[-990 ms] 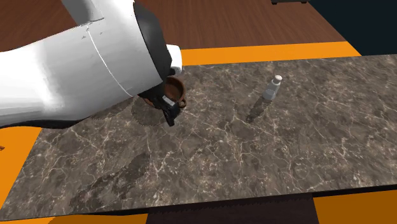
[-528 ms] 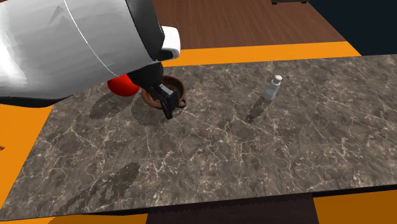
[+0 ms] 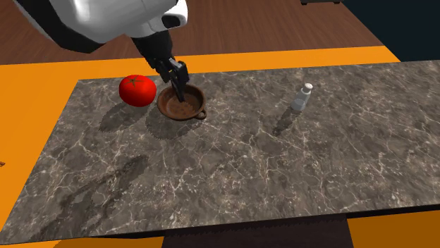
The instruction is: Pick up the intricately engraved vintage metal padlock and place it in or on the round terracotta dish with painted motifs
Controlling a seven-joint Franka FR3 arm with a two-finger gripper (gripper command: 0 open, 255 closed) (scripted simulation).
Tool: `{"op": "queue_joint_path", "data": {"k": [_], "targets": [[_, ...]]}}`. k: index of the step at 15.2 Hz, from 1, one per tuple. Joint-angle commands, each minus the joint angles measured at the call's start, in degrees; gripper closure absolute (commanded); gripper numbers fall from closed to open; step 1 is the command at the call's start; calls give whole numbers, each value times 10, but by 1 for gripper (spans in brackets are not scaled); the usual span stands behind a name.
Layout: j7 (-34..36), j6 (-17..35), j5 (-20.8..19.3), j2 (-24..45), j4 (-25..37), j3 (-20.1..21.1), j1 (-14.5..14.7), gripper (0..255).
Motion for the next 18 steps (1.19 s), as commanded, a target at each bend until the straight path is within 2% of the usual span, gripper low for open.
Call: {"op": "queue_joint_path", "data": {"k": [1,4,5,18], "targets": [[27,-31,-51,61,62,-12,24,255],[44,-77,-100,138,159,-40,72,255],[45,-83,-105,148,172,-44,79,255],[86,-16,-159,201,140,-78,102,255]]}}
